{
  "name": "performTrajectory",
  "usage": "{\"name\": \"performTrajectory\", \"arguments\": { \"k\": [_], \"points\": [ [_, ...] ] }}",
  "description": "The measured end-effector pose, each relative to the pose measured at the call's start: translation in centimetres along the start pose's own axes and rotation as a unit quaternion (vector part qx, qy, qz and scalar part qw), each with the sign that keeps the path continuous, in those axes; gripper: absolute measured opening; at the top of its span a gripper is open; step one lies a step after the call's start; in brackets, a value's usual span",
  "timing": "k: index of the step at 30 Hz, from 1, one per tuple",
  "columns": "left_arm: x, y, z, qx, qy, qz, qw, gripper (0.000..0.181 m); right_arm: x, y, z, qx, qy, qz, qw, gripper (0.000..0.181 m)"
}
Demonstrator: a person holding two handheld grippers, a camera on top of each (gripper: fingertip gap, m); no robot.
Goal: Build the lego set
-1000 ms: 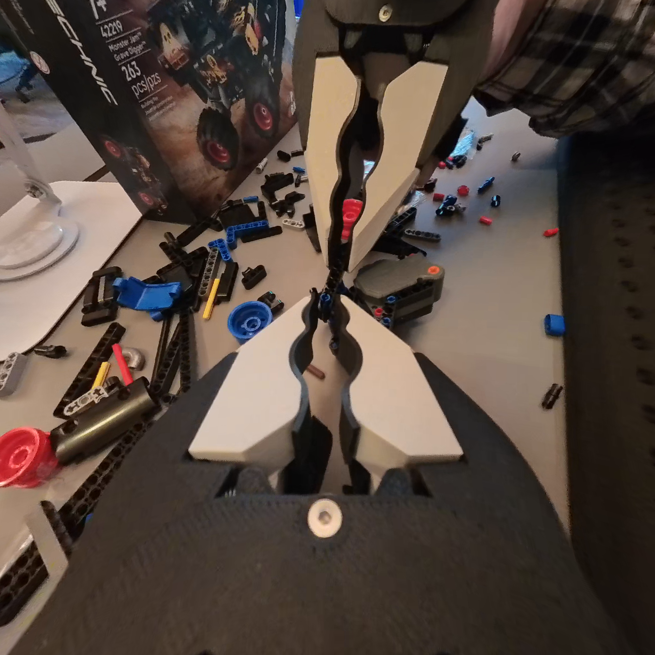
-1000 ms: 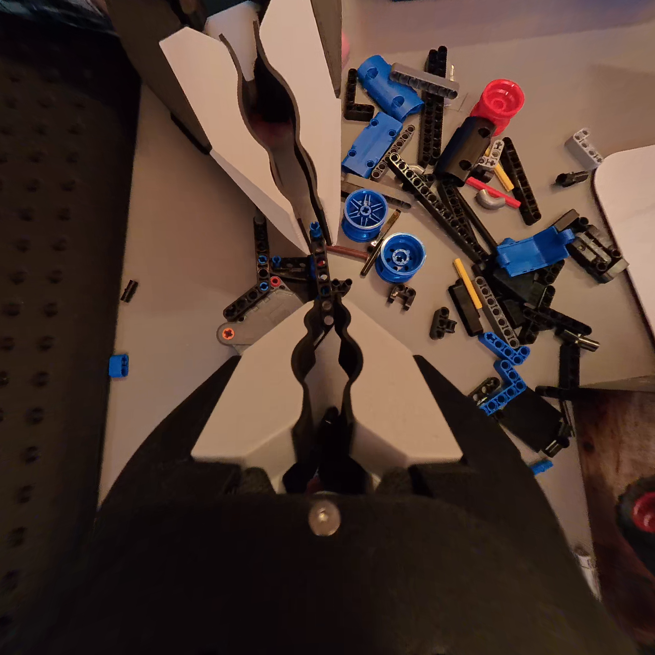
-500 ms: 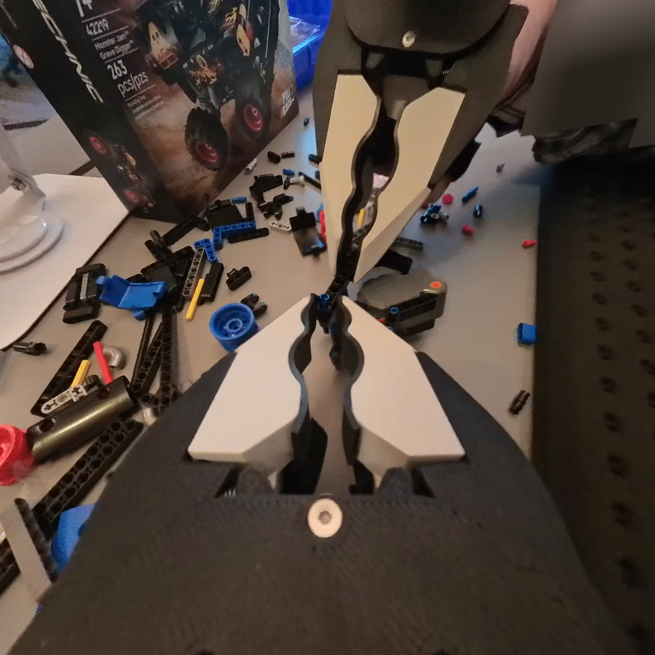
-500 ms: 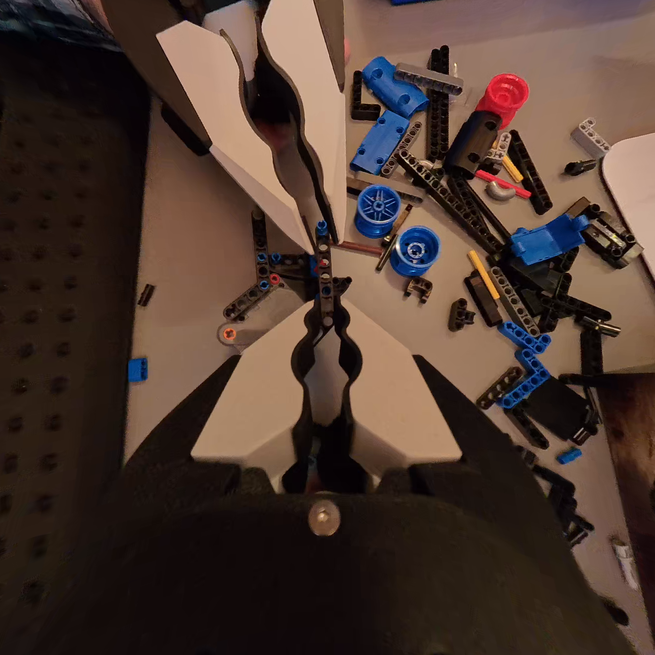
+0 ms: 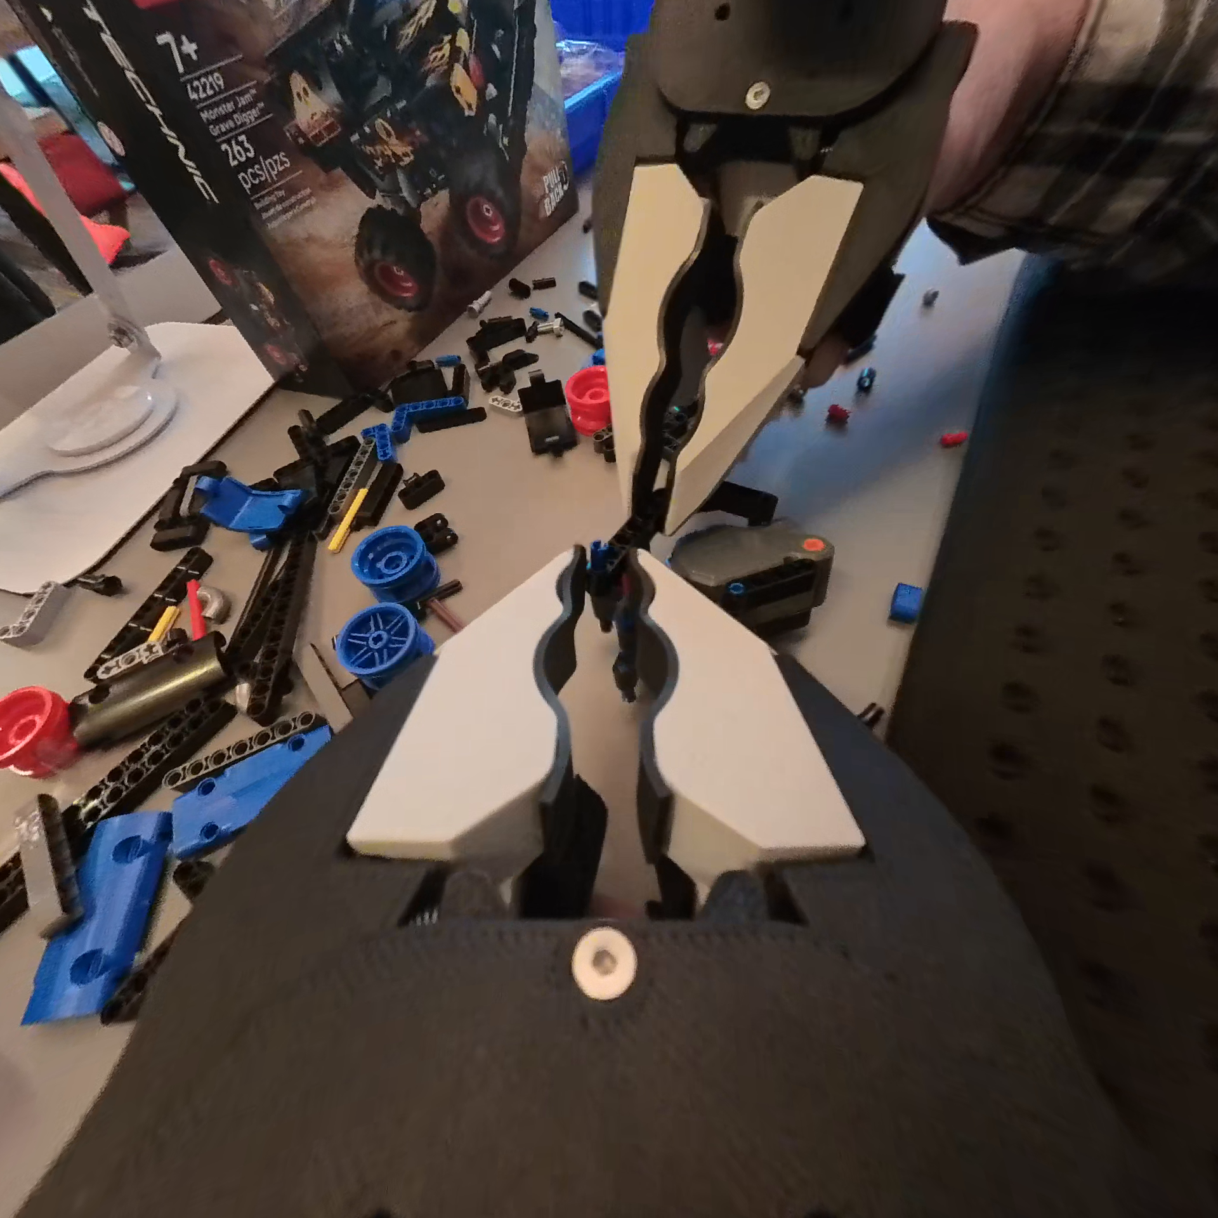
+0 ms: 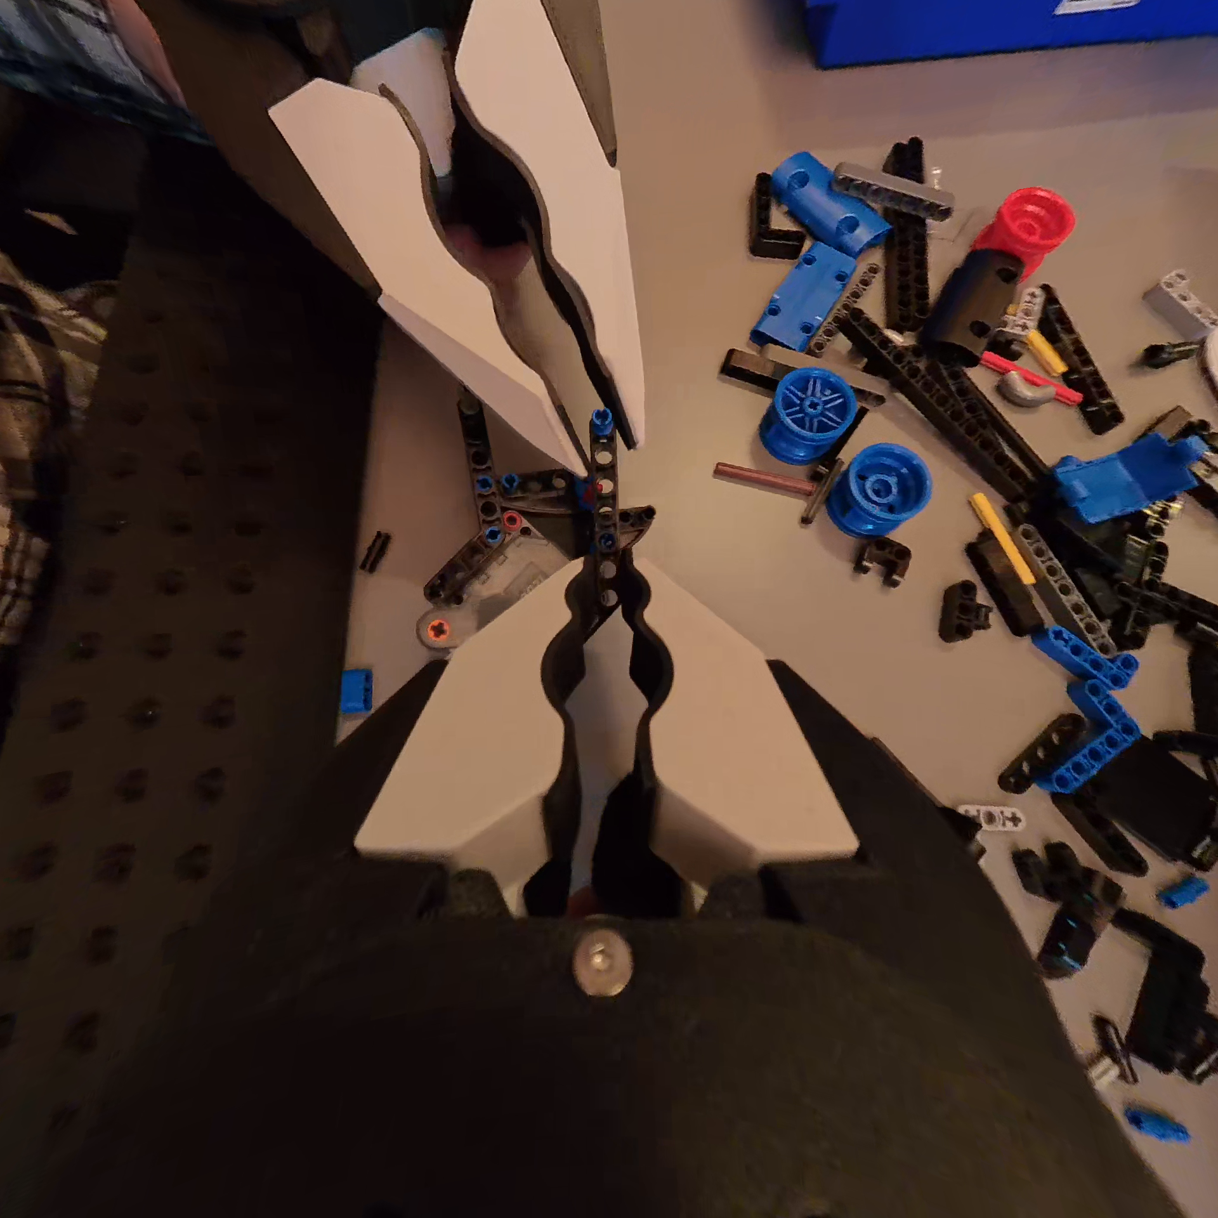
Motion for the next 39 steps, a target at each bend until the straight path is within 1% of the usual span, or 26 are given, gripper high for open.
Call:
{"name": "performTrajectory", "arguments": {
  "k": [8,13,16,20,23,26,29,31,32,35,37,38,39],
  "points": [
    [0.3,-0.6,-0.5,-0.019,0.002,-0.018,1.000,0.009,-0.2,0.3,0.4,-0.091,0.024,-0.035,0.995,0.004],
    [0.3,-0.6,-0.7,-0.011,-0.002,-0.032,0.999,0.009,-0.3,0.4,0.8,-0.135,0.052,-0.043,0.988,0.004],
    [0.4,-0.4,-0.8,-0.019,0.001,-0.034,0.999,0.009,-0.6,0.3,1.1,-0.146,0.065,-0.053,0.986,0.004],
    [0.5,-0.5,-1.0,-0.015,0.006,-0.025,1.000,0.009,-0.7,0.4,1.1,-0.138,0.072,-0.064,0.986,0.004],
    [0.4,-1.2,-0.9,0.003,0.014,-0.013,1.000,0.008,-0.4,1.0,0.6,-0.127,0.075,-0.072,0.986,0.005],
    [0.4,-1.6,-1.0,0.005,0.023,0.002,1.000,0.008,-0.3,1.4,0.4,-0.113,0.074,-0.076,0.988,0.005],
    [0.8,-1.7,-0.9,0.012,0.035,0.005,0.999,0.005,-0.8,1.1,0.5,-0.073,0.067,-0.088,0.991,0.006],
    [0.7,-1.8,-0.7,0.010,0.037,0.014,0.999,0.005,-1.2,0.9,0.5,-0.053,0.065,-0.103,0.991,0.012],
    [0.7,-1.9,-0.7,0.010,0.038,0.016,0.999,0.005,-1.1,1.1,0.7,-0.056,0.069,-0.111,0.990,0.008],
    [0.6,-1.6,-0.8,0.013,0.036,0.013,0.999,0.006,-1.0,1.3,0.8,-0.061,0.065,-0.120,0.989,0.004],
    [0.5,-1.0,-0.8,0.005,0.040,0.015,0.999,0.008,-1.1,1.0,0.9,-0.052,0.059,-0.113,0.991,0.004],
    [0.5,-0.8,-0.8,0.004,0.042,0.013,0.999,0.021,-1.1,0.8,0.9,-0.052,0.052,-0.104,0.992,0.004],
    [0.6,-0.8,-0.7,0.013,0.049,0.007,0.999,0.043,-1.1,0.7,0.9,-0.050,0.044,-0.095,0.993,0.004]
  ]
}}
Point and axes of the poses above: each gripper's, where its closed fingertips meet, z out along the fingers, x out of its underside, y = z × x across the jaws, the point moved 2 cm from there along -z, back along the fingers, and after that the axes turned 10 degrees about y, right-handed, at the moved point
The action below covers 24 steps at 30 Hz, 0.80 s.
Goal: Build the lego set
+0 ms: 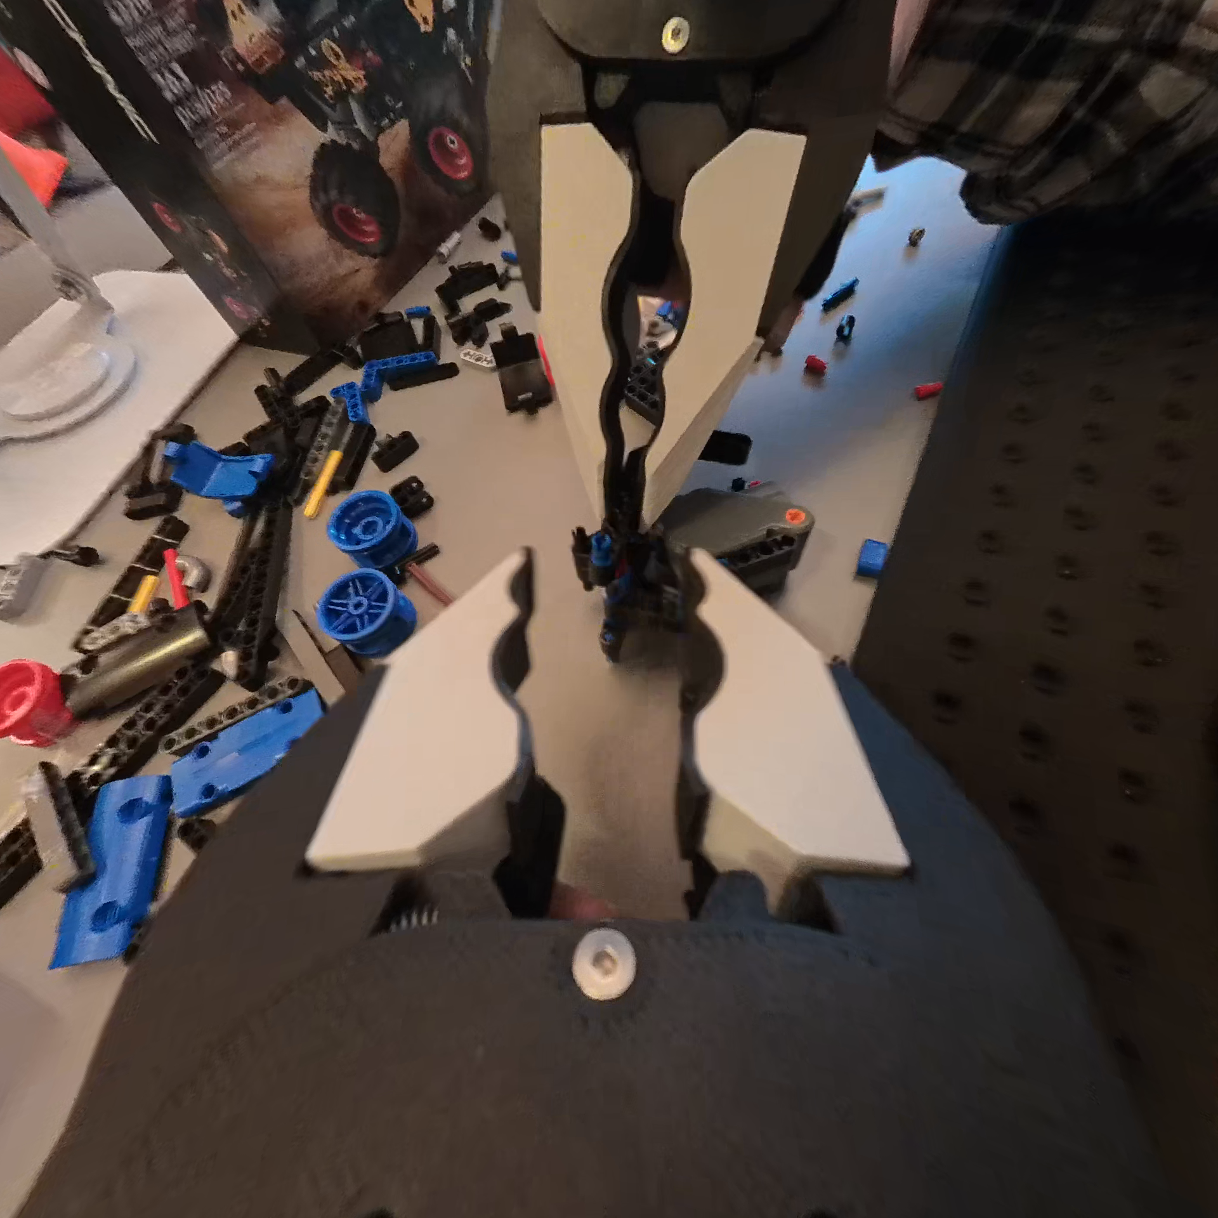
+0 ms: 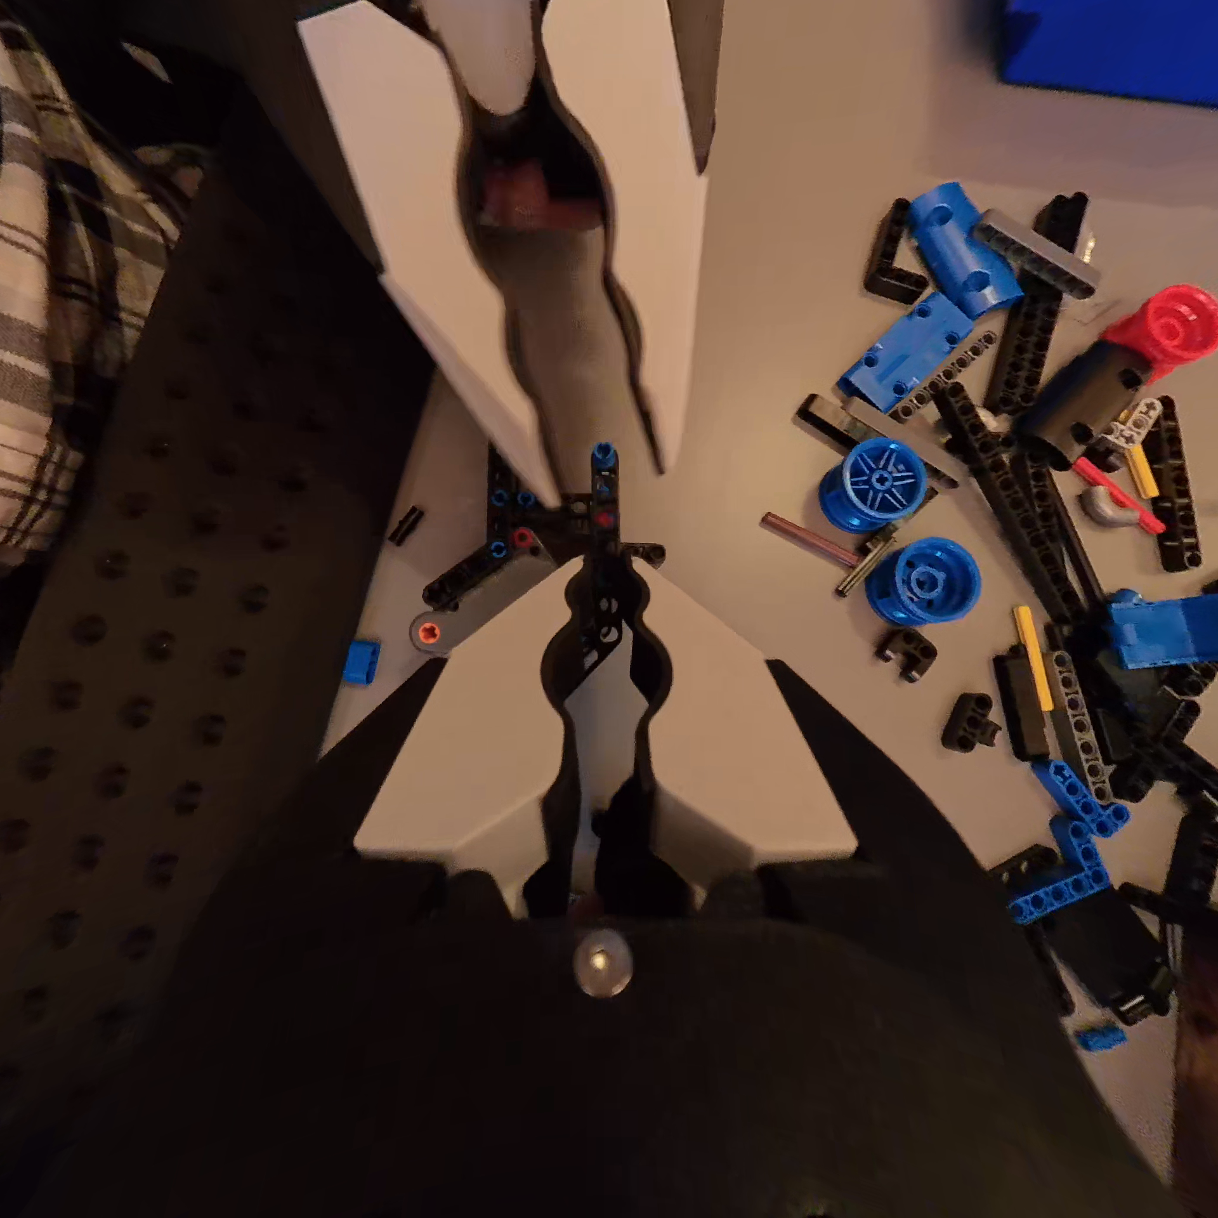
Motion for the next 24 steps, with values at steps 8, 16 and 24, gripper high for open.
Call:
{"name": "performTrajectory", "arguments": {
  "k": [8,16,24],
  "points": [
    [3.3,-2.0,2.6,0.072,0.117,0.041,0.990,0.050,0.1,0.3,-0.1,0.008,-0.021,0.015,1.000,0.005],
    [3.0,-2.1,3.4,0.094,0.098,0.043,0.990,0.042,0.0,0.1,-0.1,0.045,-0.001,-0.007,0.999,0.004],
    [2.8,-2.1,3.7,0.109,0.094,0.060,0.988,0.042,0.2,0.1,-0.4,0.042,0.040,-0.024,0.998,0.004]
  ]
}}
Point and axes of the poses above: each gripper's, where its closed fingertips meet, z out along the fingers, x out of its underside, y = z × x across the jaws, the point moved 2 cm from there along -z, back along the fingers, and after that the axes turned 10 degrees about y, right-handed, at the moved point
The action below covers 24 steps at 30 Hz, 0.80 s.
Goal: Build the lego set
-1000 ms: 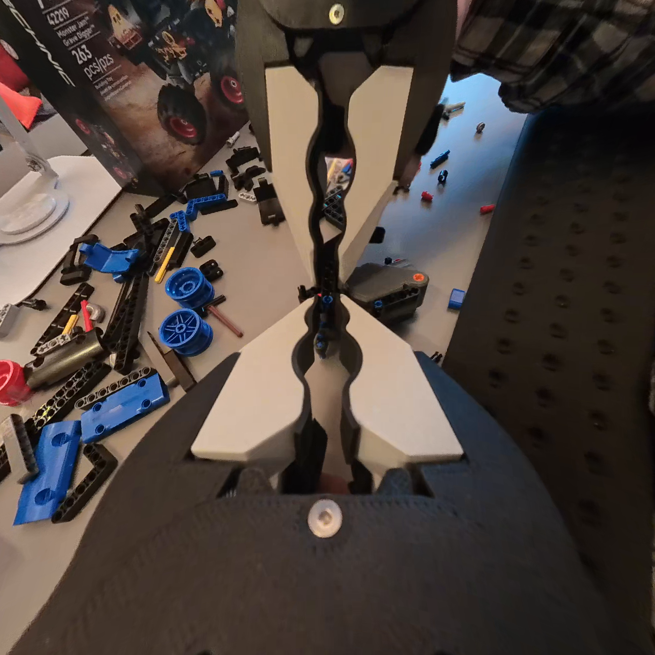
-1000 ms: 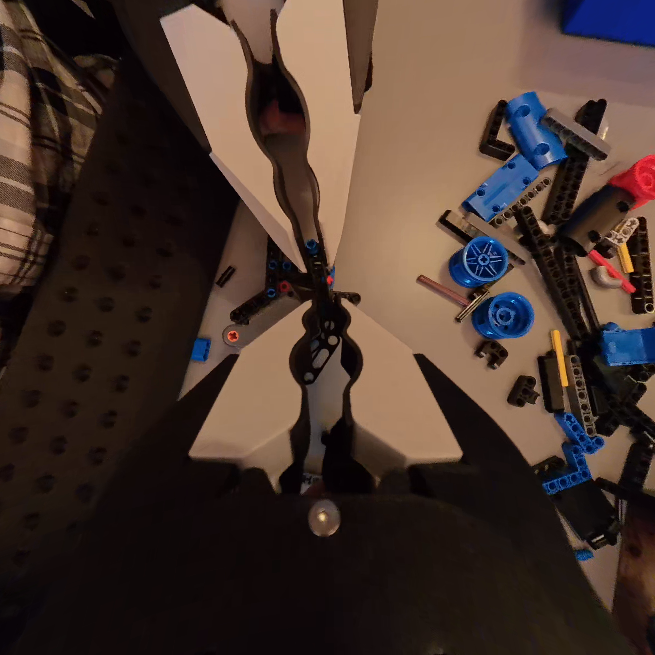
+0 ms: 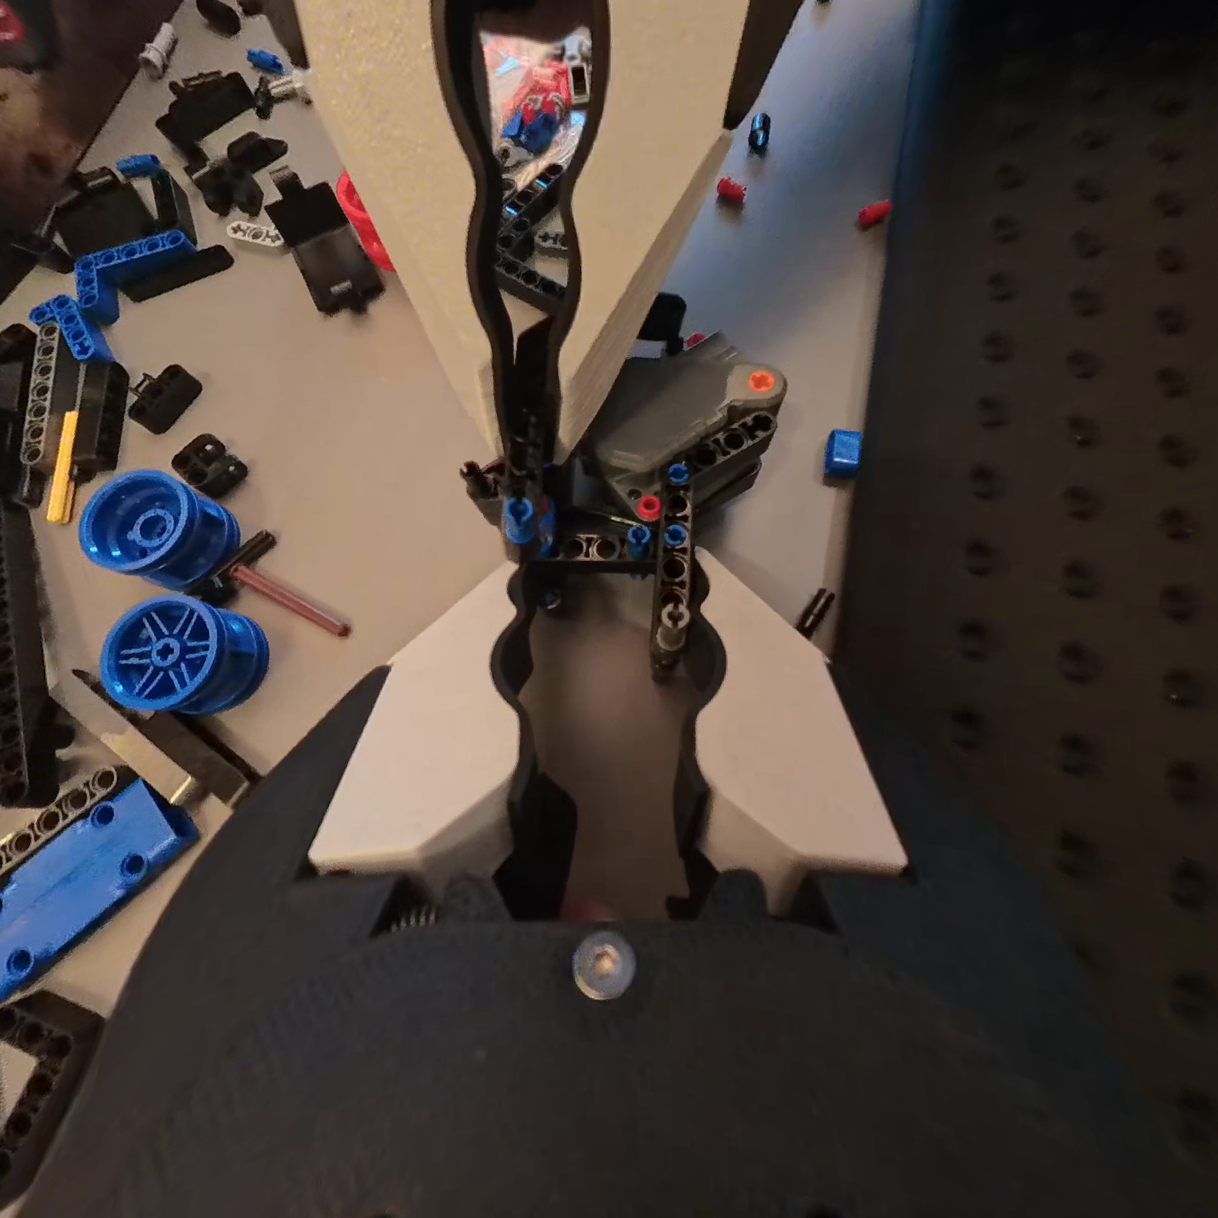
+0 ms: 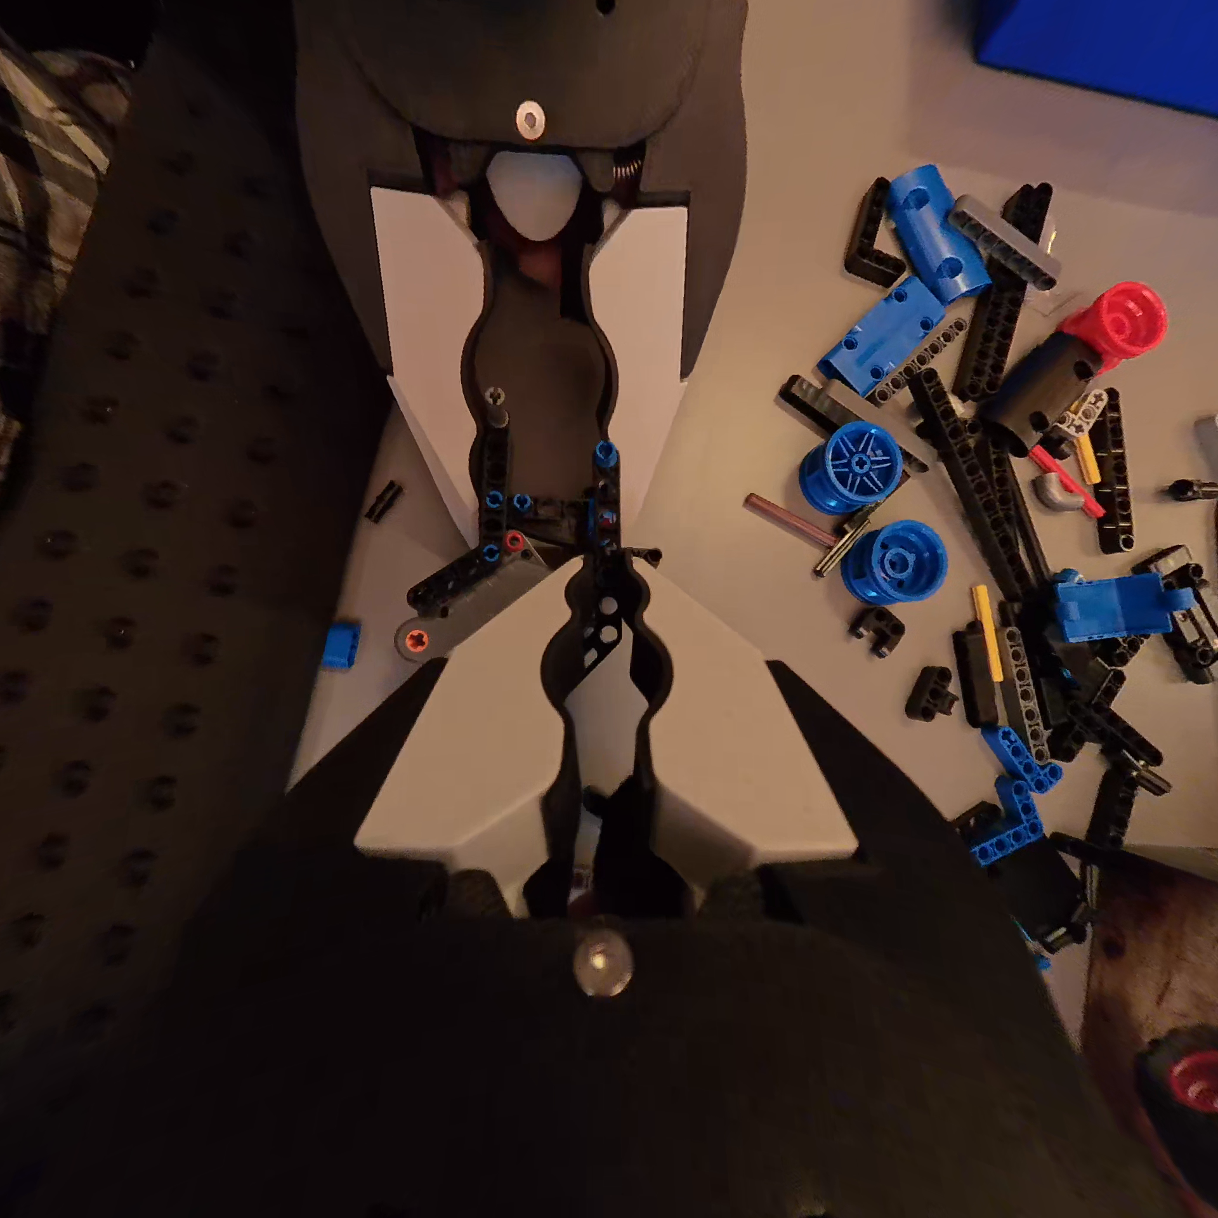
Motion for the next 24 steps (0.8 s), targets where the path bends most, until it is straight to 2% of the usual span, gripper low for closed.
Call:
{"name": "performTrajectory", "arguments": {
  "k": [8,20,24],
  "points": [
    [-0.3,0.0,0.2,0.012,0.000,0.015,1.000,0.042,0.4,-0.1,-0.2,-0.035,0.078,-0.015,0.996,0.004],
    [-0.7,0.0,0.5,0.020,-0.004,0.021,1.000,0.042,1.1,-0.3,-0.3,-0.088,0.122,0.002,0.989,0.004],
    [-0.7,-0.1,0.6,0.017,-0.002,0.029,0.999,0.042,1.4,0.1,0.0,-0.097,0.173,-0.017,0.980,0.003]
  ]
}}
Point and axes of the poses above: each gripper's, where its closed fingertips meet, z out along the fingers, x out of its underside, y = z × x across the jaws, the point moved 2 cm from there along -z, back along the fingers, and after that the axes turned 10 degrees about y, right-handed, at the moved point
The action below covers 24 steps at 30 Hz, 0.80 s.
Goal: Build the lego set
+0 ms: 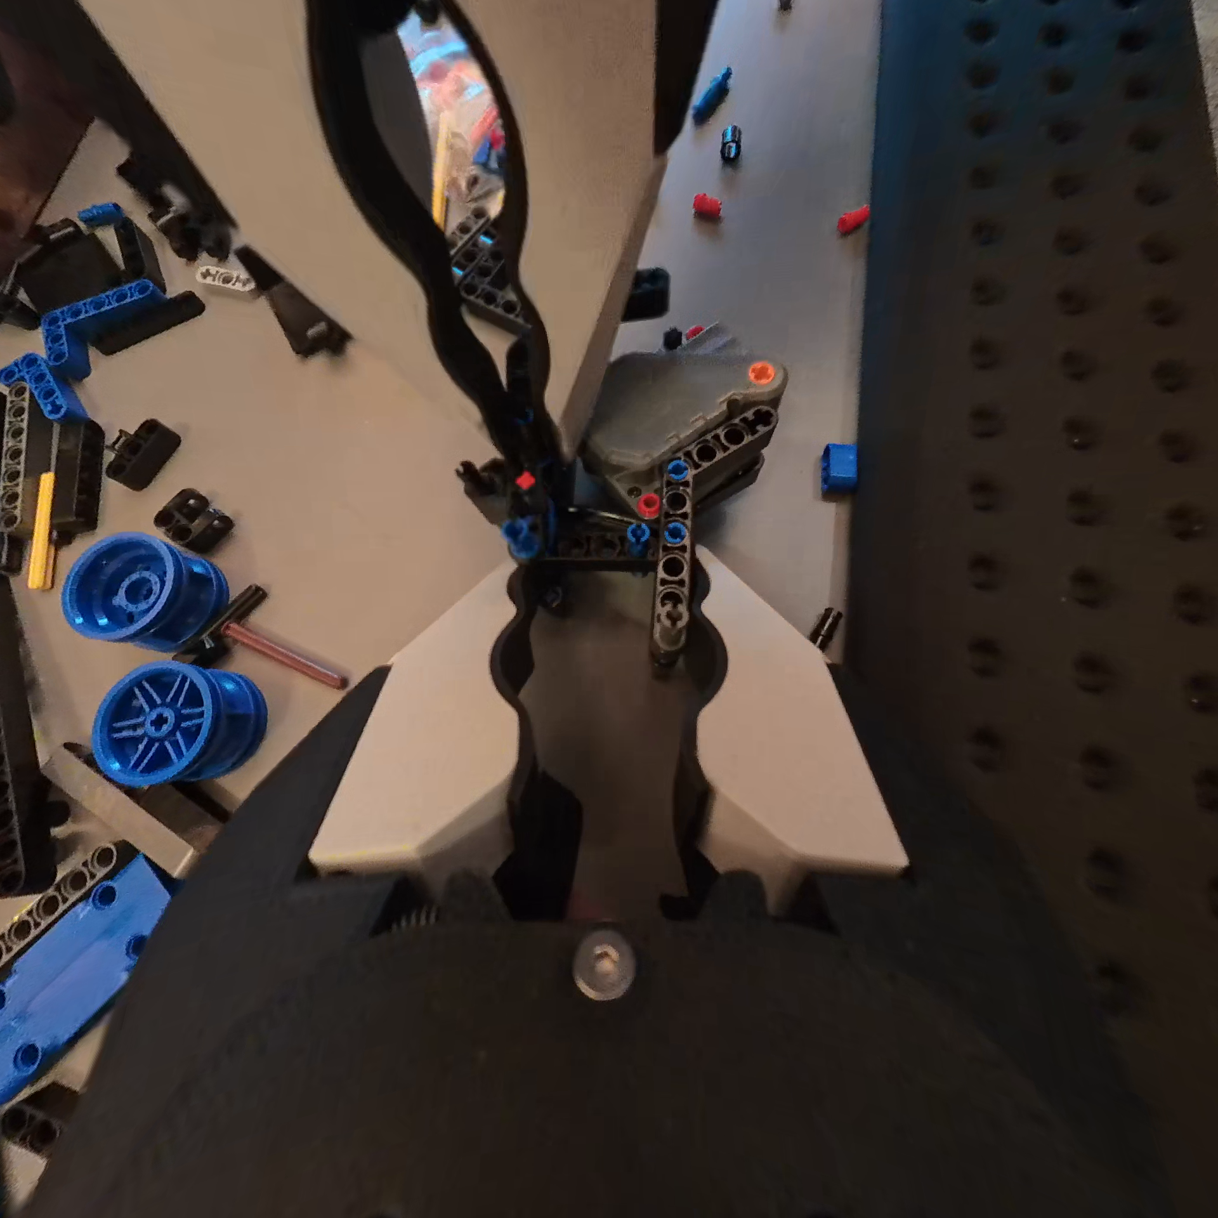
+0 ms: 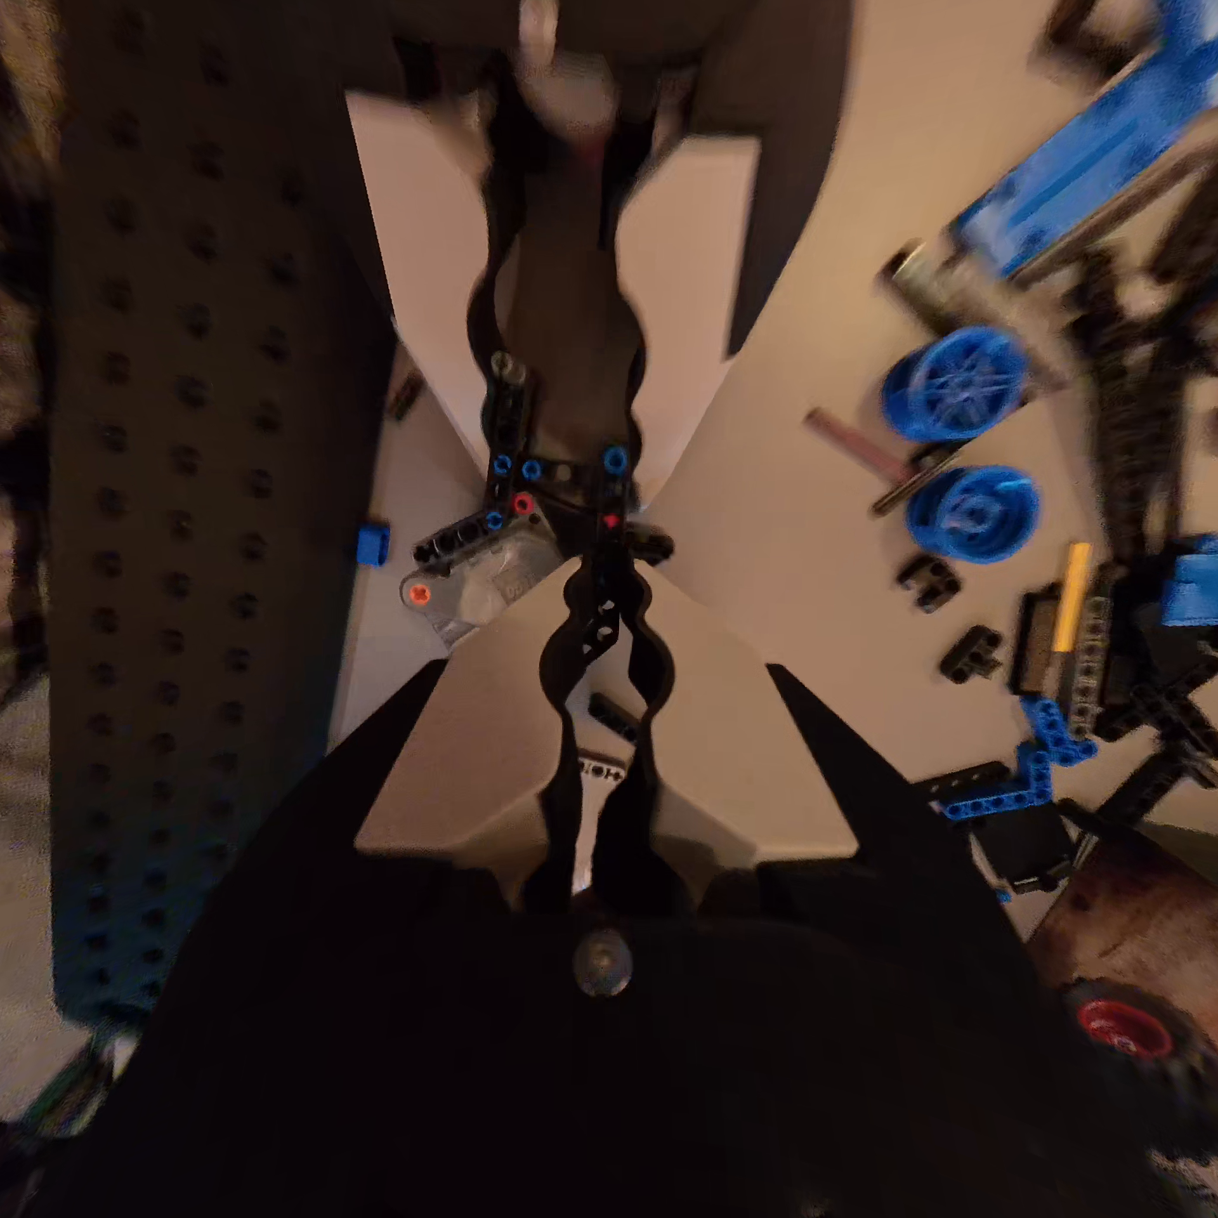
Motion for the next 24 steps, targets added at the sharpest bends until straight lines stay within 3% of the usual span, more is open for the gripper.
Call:
{"name": "performTrajectory", "arguments": {
  "k": [4,9,13,15,17,22,24],
  "points": [
    [-0.1,-0.1,0.0,0.002,-0.001,0.001,1.000,0.042,0.0,0.1,0.1,-0.005,0.022,-0.005,1.000,0.004],
    [-0.1,-0.1,0.0,0.006,-0.002,0.001,1.000,0.042,0.0,0.2,0.1,0.011,-0.015,0.027,0.999,0.004],
    [-0.1,0.2,-0.1,-0.006,-0.004,-0.006,1.000,0.043,0.3,-0.2,-0.2,0.042,-0.083,0.068,0.993,0.007],
    [-0.1,0.4,-0.3,-0.007,-0.008,-0.016,1.000,0.043,0.3,-0.1,-1.2,0.060,-0.124,0.090,0.986,0.020],
    [-0.1,0.3,-0.4,0.000,-0.012,-0.018,1.000,0.044,0.8,-0.1,-1.4,0.077,-0.135,0.104,0.982,0.017],
    [-0.1,0.1,-1.7,0.029,-0.043,-0.045,0.998,0.068,1.7,0.3,-0.2,0.078,-0.136,0.127,0.980,0.005],
    [-0.4,0.7,-3.3,0.032,-0.080,-0.068,0.994,0.066,1.7,0.3,-0.1,0.083,-0.139,0.130,0.978,0.006]
  ]
}}
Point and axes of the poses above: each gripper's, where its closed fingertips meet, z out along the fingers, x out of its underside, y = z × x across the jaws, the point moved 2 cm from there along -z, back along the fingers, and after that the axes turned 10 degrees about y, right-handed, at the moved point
